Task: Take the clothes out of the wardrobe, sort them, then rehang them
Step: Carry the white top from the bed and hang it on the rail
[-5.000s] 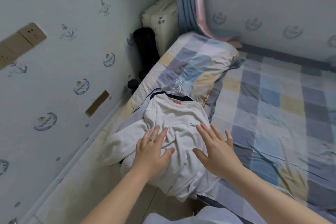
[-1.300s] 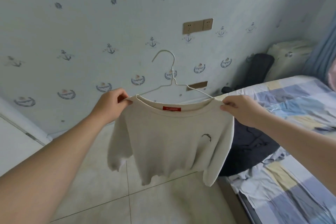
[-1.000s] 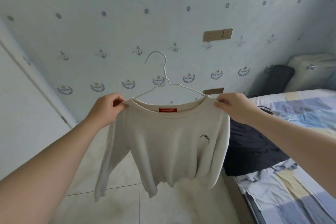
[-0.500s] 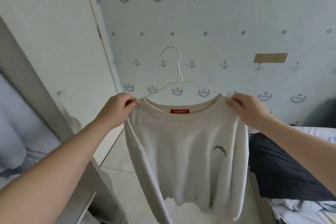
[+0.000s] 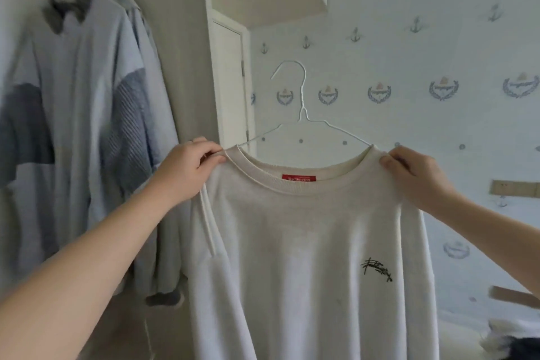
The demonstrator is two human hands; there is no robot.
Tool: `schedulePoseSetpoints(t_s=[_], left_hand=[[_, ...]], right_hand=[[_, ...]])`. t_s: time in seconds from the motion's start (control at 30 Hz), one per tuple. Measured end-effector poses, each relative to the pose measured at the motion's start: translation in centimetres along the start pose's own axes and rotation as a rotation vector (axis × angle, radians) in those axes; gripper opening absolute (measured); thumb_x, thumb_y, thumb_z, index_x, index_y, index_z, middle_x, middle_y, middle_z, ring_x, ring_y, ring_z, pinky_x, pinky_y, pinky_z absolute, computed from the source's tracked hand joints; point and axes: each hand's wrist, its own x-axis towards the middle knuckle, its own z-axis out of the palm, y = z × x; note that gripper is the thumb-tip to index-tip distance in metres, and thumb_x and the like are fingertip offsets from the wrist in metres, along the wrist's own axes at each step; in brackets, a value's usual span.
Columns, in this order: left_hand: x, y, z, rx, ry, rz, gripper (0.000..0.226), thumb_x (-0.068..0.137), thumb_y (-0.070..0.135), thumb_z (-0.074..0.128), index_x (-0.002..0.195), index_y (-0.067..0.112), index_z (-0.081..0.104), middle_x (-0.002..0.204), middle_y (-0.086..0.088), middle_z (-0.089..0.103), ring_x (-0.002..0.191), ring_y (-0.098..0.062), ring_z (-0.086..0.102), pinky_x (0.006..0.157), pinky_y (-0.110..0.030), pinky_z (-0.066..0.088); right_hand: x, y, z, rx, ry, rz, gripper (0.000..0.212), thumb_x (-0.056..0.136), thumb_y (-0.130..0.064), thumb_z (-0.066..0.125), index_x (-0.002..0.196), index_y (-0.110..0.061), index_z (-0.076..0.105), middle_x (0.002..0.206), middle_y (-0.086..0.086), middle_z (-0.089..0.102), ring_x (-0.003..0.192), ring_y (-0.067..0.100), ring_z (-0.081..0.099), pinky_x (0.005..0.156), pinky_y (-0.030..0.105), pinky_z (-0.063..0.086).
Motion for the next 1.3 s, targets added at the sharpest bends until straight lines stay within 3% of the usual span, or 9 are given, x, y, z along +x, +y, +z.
schedulePoseSetpoints(t_s=[0.2, 0.3, 0.5, 0.6, 0.73, 0.9, 1.13, 1.3], left_hand=[[3.3, -3.3, -10.6, 0.089, 0.219, 0.044, 0.01, 0.096, 0.017, 0.065, 0.096, 0.01, 0.072, 0.086, 0.0, 0.063, 0.078, -0.015, 0.059, 0.072, -0.025, 0.044], [4.8, -5.7, -15.4, 0.144, 0.292, 0.017, 0.009, 0.097, 0.019, 0.063, 0.095, 0.014, 0.07, 0.087, 0.002, 0.061, 0.078, -0.015, 0.058, 0.069, -0.019, 0.041], [7.9, -11.4, -24.2, 0.289, 0.448, -0.012, 0.009, 0.097, 0.019, 0.061, 0.099, 0.014, 0.069, 0.092, 0.0, 0.061, 0.083, -0.018, 0.057, 0.076, -0.031, 0.042], [9.0, -14.6, -27.8, 0.392, 0.495, -0.037, 0.009, 0.098, 0.02, 0.058, 0.095, 0.017, 0.066, 0.091, 0.003, 0.058, 0.085, -0.021, 0.056, 0.077, -0.037, 0.045], [10.2, -19.0, -32.3, 0.474, 0.572, -0.125, 0.013, 0.1, 0.021, 0.056, 0.096, 0.012, 0.064, 0.097, -0.005, 0.06, 0.09, -0.03, 0.058, 0.081, -0.043, 0.048], [11.2, -23.9, -36.4, 0.592, 0.619, -0.331, 0.02, 0.104, 0.029, 0.046, 0.097, 0.015, 0.06, 0.102, -0.009, 0.057, 0.092, -0.034, 0.058, 0.074, -0.04, 0.046], [14.0, -29.6, -41.0, 0.657, 0.666, -0.474, 0.026, 0.106, 0.026, 0.042, 0.106, 0.007, 0.06, 0.109, -0.016, 0.058, 0.103, -0.036, 0.058, 0.077, -0.036, 0.04], [15.0, -32.2, -42.9, 0.673, 0.661, -0.543, 0.029, 0.106, 0.026, 0.04, 0.109, 0.006, 0.06, 0.114, -0.02, 0.059, 0.105, -0.038, 0.057, 0.078, -0.037, 0.041]], right_hand=[[5.5, -10.6, 1.2, 0.07, 0.053, -0.154, 0.023, 0.094, -0.039, 0.053, 0.075, -0.027, 0.056, 0.066, -0.005, 0.058, 0.063, 0.015, 0.054, 0.057, 0.032, 0.041], [7.9, -16.4, 2.2, 0.089, 0.075, -0.244, 0.025, 0.094, -0.04, 0.053, 0.074, -0.026, 0.055, 0.065, -0.009, 0.058, 0.063, 0.006, 0.053, 0.055, 0.027, 0.04], [12.5, -26.8, 5.0, 0.142, 0.087, -0.407, 0.026, 0.095, -0.041, 0.051, 0.074, -0.025, 0.055, 0.066, -0.009, 0.058, 0.062, 0.004, 0.052, 0.052, 0.022, 0.036], [14.6, -31.7, 7.2, 0.192, 0.074, -0.492, 0.029, 0.096, -0.038, 0.052, 0.072, -0.022, 0.054, 0.063, -0.008, 0.055, 0.059, 0.006, 0.05, 0.053, 0.027, 0.036], [17.4, -38.2, 10.6, 0.189, 0.062, -0.59, 0.03, 0.096, -0.038, 0.053, 0.072, -0.021, 0.056, 0.063, -0.007, 0.056, 0.063, 0.006, 0.052, 0.054, 0.026, 0.036], [20.2, -45.4, 15.3, 0.194, 0.022, -0.664, 0.027, 0.097, -0.037, 0.053, 0.081, -0.018, 0.064, 0.071, -0.004, 0.061, 0.07, 0.012, 0.055, 0.053, 0.017, 0.033], [24.0, -53.1, 20.5, 0.212, 0.004, -0.672, 0.031, 0.097, -0.036, 0.051, 0.077, -0.014, 0.06, 0.068, -0.001, 0.058, 0.063, 0.013, 0.054, 0.046, 0.021, 0.033], [25.7, -56.8, 22.4, 0.198, -0.006, -0.674, 0.036, 0.097, -0.034, 0.051, 0.065, -0.016, 0.048, 0.068, 0.001, 0.052, 0.059, 0.016, 0.05, 0.046, 0.025, 0.033]])
